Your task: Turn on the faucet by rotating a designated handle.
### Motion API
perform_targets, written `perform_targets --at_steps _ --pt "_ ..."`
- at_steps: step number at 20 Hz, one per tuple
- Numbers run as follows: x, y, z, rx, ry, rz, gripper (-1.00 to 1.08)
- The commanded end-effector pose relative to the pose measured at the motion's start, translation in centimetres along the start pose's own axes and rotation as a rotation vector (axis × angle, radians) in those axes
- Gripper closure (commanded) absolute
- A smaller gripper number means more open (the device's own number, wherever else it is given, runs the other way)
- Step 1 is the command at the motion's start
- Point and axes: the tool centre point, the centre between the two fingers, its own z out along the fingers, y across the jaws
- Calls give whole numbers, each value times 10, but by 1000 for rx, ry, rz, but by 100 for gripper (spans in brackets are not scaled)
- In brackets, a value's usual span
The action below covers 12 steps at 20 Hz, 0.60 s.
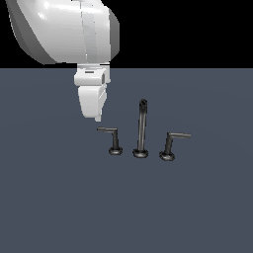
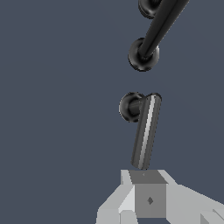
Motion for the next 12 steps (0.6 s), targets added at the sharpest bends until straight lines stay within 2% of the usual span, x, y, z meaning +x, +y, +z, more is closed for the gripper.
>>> perform_targets --at_steps 1,12 --pt "6 -9 10 2 4 51 108" --pt "24 -32 38 4 10 194 108"
